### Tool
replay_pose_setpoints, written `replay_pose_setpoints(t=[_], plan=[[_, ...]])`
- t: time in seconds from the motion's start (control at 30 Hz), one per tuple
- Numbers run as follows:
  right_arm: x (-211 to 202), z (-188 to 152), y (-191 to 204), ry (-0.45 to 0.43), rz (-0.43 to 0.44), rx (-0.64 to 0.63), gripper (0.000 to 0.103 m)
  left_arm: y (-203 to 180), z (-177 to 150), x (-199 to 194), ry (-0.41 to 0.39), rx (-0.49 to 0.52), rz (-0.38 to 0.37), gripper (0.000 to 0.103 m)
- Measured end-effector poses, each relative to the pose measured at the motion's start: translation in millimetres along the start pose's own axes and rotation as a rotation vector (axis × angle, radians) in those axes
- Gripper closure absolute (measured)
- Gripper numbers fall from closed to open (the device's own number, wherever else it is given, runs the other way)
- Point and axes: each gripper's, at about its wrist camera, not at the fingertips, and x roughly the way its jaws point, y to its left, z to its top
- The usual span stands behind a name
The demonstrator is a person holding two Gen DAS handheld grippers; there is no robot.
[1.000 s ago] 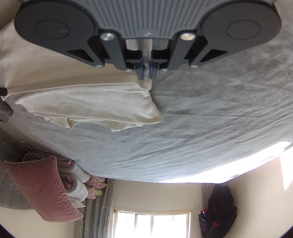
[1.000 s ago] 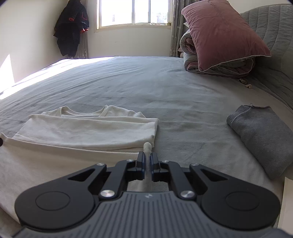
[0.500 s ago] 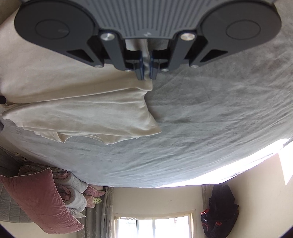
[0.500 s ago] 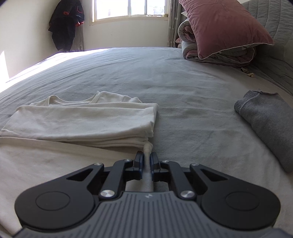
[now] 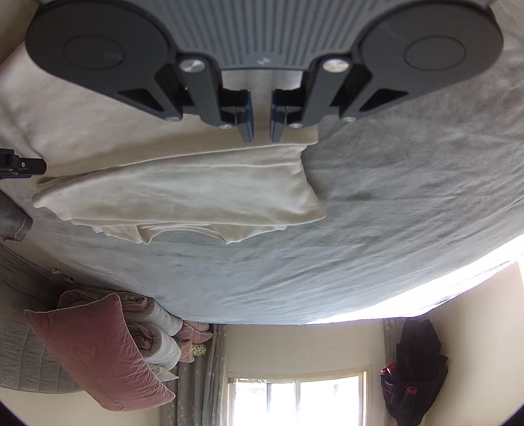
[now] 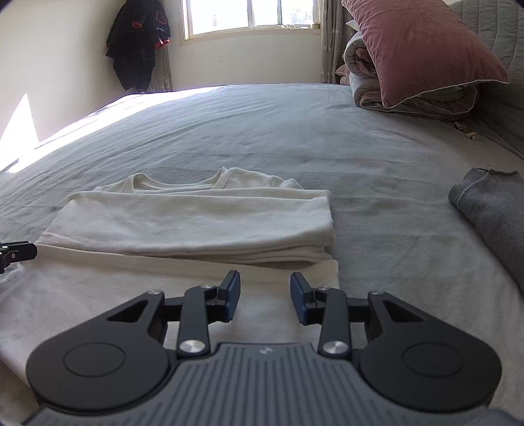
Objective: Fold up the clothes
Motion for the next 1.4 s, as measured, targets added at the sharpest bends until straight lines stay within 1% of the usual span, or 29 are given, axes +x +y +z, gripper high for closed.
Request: replay_pose_setpoints(t=[0.07,0.1,0.17,0.2,0.23,0.3,0.37,0.43,0.5,0.57,0.63,0.73,0.83,0.9,0.93,0.97,1.0,1.07,1.1,1.13,1.23,1.33,1.4], plan=[[4.2,-4.1,-10.2,0.007,-0.001,0.042,0.065,6.2,-7.1,3.7,0.013,0.005,0.005,0.092],[4.2,-4.7,-15.0,0.010,0.004,0.061,0.066,8.5,-8.3,3.1,0.019,0.008,0.009,0.093],[-1.8,-2.3,-19.0,0.010,-0.009,0.069,0.066,11.5,-4.9,-5.0,0.026,0.010,0.020,0.093],[-6.1,-1.0,-18.5,0.007,-0.030,0.064,0.061,12.8,-2.7,-10.3,0.024,0.000,0.021,0.093],[-10.9,-0.2,-17.4,0.003,-0.038,0.065,0.061,12.5,-1.3,-15.3,0.020,-0.008,0.015,0.093],[-19.7,-0.7,-12.9,-0.001,-0.004,0.086,0.061,8.0,-0.6,-24.3,0.012,-0.016,-0.018,0.093],[-27.1,-3.4,-1.9,0.001,0.034,0.090,0.061,1.9,-0.8,-32.9,0.004,-0.016,-0.050,0.093],[-33.1,-8.8,17.1,0.010,0.075,0.065,0.061,-9.2,-4.5,-40.0,0.001,0.014,-0.081,0.092],[-37.6,-16.3,36.4,0.021,0.099,0.024,0.061,-18.2,-10.5,-44.6,0.008,0.051,-0.103,0.092],[-40.6,-24.4,50.7,0.036,0.110,-0.008,0.061,-25.0,-20.1,-48.8,0.021,0.094,-0.111,0.092],[-43.6,-32.1,60.8,0.051,0.114,-0.031,0.061,-24.4,-30.1,-52.2,0.041,0.124,-0.103,0.092],[-50.3,-38.6,50.3,0.056,0.095,-0.010,0.061,-8.6,-42.8,-57.6,0.060,0.131,-0.071,0.092],[-57.7,-41.7,30.1,0.065,0.070,0.037,0.061,9.9,-49.3,-65.6,0.072,0.106,-0.076,0.092],[-63.1,-43.2,15.9,0.075,0.050,0.066,0.061,15.2,-51.2,-71.3,0.078,0.105,-0.084,0.092],[-65.9,-43.6,9.0,0.079,0.040,0.079,0.061,16.5,-51.8,-74.3,0.082,0.110,-0.075,0.092],[-68.9,-43.6,1.9,0.083,0.032,0.091,0.061,18.7,-51.5,-77.1,0.089,0.106,-0.064,0.089],[-71.9,-43.7,-5.1,0.087,0.024,0.104,0.061,23.1,-50.4,-79.4,0.100,0.086,-0.067,0.085],[-79.4,-43.5,-20.6,0.092,0.032,0.154,0.061,32.5,-47.7,-83.7,0.122,0.037,-0.076,0.083],[-82.9,-43.6,-27.1,0.095,0.034,0.176,0.061,38.3,-45.7,-85.1,0.135,-0.007,-0.085,0.081],[-86.0,-43.7,-32.3,0.098,0.031,0.193,0.058,45.8,-43.5,-85.8,0.156,-0.069,-0.104,0.078],[-94.7,-45.0,-47.7,0.112,0.030,0.253,0.056,68.9,-41.0,-86.2,0.223,-0.298,-0.175,0.072],[-99.5,-51.2,-62.1,0.142,0.073,0.370,0.056,86.3,-47.0,-85.9,0.280,-0.536,-0.268,0.068],[-100.7,-57.3,-67.4,0.156,0.111,0.451,0.056,91.3,-55.9,-84.2,0.315,-0.672,-0.329,0.068]])
